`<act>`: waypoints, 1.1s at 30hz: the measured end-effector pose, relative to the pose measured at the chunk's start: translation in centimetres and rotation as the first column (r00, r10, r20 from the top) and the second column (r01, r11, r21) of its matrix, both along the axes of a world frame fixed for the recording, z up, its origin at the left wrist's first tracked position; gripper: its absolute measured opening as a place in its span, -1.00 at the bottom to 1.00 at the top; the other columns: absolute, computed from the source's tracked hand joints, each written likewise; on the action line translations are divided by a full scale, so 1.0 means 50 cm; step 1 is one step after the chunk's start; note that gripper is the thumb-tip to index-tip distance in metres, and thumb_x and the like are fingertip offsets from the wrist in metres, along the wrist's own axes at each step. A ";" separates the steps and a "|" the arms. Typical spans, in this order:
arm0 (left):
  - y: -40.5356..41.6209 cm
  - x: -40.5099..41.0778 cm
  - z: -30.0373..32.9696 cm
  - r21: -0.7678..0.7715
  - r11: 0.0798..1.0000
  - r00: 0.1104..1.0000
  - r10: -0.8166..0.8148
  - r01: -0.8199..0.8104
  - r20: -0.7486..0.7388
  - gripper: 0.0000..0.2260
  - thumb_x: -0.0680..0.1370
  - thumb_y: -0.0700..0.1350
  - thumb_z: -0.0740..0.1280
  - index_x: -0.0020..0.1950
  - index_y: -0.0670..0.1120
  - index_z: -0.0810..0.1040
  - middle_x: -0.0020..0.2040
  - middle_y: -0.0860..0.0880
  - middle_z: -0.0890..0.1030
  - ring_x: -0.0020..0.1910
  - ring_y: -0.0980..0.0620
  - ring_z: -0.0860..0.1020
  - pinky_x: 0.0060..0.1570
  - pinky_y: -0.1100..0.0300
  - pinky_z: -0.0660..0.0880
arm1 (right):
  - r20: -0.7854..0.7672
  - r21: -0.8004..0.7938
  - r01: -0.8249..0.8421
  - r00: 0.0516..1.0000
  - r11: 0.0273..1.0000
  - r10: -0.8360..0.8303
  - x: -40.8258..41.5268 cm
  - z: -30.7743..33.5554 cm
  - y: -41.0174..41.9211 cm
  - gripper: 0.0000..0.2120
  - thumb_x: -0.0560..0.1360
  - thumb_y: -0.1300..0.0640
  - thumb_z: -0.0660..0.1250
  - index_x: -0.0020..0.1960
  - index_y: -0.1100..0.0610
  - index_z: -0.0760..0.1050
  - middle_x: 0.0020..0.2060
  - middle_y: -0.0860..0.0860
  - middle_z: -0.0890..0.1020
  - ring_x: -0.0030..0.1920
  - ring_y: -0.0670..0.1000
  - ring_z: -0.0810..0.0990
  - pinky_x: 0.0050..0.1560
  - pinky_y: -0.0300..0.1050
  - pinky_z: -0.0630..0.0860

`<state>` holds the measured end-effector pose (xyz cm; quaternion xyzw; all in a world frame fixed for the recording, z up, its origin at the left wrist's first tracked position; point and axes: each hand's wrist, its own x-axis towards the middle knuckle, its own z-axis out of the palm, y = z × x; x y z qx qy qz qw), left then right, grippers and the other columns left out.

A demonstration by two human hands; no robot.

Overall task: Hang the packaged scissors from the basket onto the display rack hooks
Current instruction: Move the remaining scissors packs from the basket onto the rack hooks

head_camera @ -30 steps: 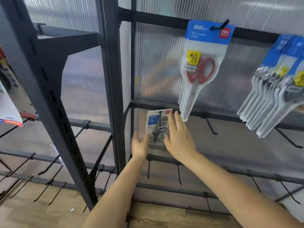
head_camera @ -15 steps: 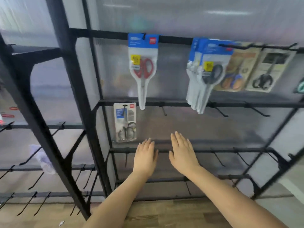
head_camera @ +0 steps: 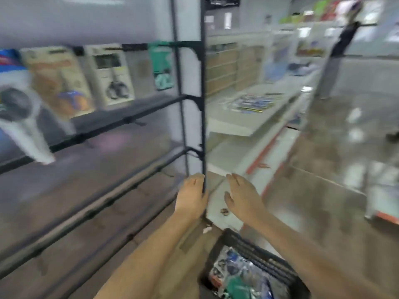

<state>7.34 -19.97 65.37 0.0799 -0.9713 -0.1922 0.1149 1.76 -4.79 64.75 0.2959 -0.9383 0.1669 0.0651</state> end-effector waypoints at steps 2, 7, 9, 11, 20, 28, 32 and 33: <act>0.083 -0.044 -0.023 0.001 0.993 0.993 -0.117 0.117 0.025 -0.62 0.61 -0.06 0.16 0.38 -0.21 0.35 0.30 -0.20 0.45 0.29 -0.17 0.39 0.26 0.08 0.28 | 0.053 0.017 0.121 0.991 0.993 -0.122 -0.017 -0.027 0.094 -0.49 0.57 0.10 0.14 0.47 0.21 0.15 0.43 0.15 0.28 0.42 0.13 0.26 0.39 -0.03 0.21; 0.252 -0.099 -0.076 0.041 0.923 0.921 -0.385 0.384 0.061 -0.53 0.56 0.01 0.04 0.32 -0.25 0.44 0.26 -0.22 0.51 0.25 -0.16 0.48 0.24 0.12 0.36 | 0.120 -0.011 0.393 0.913 0.919 -0.389 -0.015 -0.092 0.266 -0.55 0.52 0.17 0.21 0.37 0.28 0.32 0.31 0.20 0.43 0.32 0.21 0.40 0.28 0.03 0.33; 0.294 -0.118 -0.114 0.024 0.888 0.886 -0.460 0.459 0.060 -0.64 0.53 -0.07 0.13 0.11 -0.25 0.57 0.06 -0.20 0.62 0.03 -0.15 0.61 0.00 0.17 0.52 | 0.114 -0.006 0.460 0.883 0.888 -0.456 -0.009 -0.120 0.310 -0.57 0.50 0.22 0.26 0.34 0.30 0.36 0.27 0.20 0.48 0.29 0.18 0.44 0.27 -0.02 0.34; 0.318 -0.129 -0.151 -0.019 0.843 0.836 -0.531 0.538 0.135 -0.66 0.59 -0.09 0.13 0.27 -0.23 0.48 0.24 -0.16 0.52 0.22 -0.12 0.50 0.20 0.18 0.41 | 0.130 0.010 0.509 0.853 0.860 -0.506 -0.003 -0.156 0.337 -0.54 0.53 0.19 0.23 0.39 0.29 0.30 0.32 0.18 0.43 0.33 0.14 0.39 0.32 -0.07 0.30; 0.221 -0.201 -0.361 0.026 0.779 0.698 -0.575 0.626 0.427 -0.66 0.64 -0.07 0.10 0.37 -0.15 0.39 0.34 -0.08 0.45 0.35 -0.01 0.38 0.35 0.20 0.14 | 0.380 0.086 0.656 0.674 0.750 -0.633 -0.004 -0.402 0.308 -0.54 0.49 0.25 0.30 0.34 0.39 0.36 0.29 0.27 0.46 0.33 0.21 0.43 0.34 0.05 0.34; 0.121 -0.211 -0.654 0.149 0.830 0.606 -0.503 0.537 0.616 -0.79 0.61 -0.11 0.16 0.19 -0.09 0.47 0.11 0.00 0.52 0.11 0.04 0.47 0.10 0.22 0.41 | 0.539 0.226 0.698 0.492 0.680 -0.684 0.081 -0.704 0.267 -0.51 0.49 0.20 0.25 0.40 0.27 0.32 0.33 0.14 0.44 0.34 0.10 0.41 0.32 -0.04 0.39; 0.117 -0.189 -0.809 0.195 0.857 0.540 -0.461 0.477 0.704 -0.70 0.62 -0.11 0.13 0.34 -0.11 0.39 0.30 -0.01 0.44 0.31 0.02 0.39 0.24 0.22 0.32 | 0.580 0.344 0.611 0.458 0.712 -0.674 0.109 -0.858 0.279 -0.50 0.43 0.18 0.36 0.34 0.27 0.40 0.28 0.13 0.49 0.28 0.10 0.48 0.21 -0.01 0.50; 0.120 -0.187 -0.848 0.197 0.855 0.524 -0.459 0.479 0.717 -0.67 0.63 -0.10 0.12 0.39 -0.12 0.34 0.35 0.00 0.39 0.36 0.03 0.34 0.29 0.23 0.27 | 0.579 0.360 0.562 0.492 0.745 -0.651 0.104 -0.897 0.287 -0.50 0.37 0.19 0.41 0.28 0.28 0.46 0.20 0.16 0.55 0.19 0.14 0.54 0.11 0.01 0.55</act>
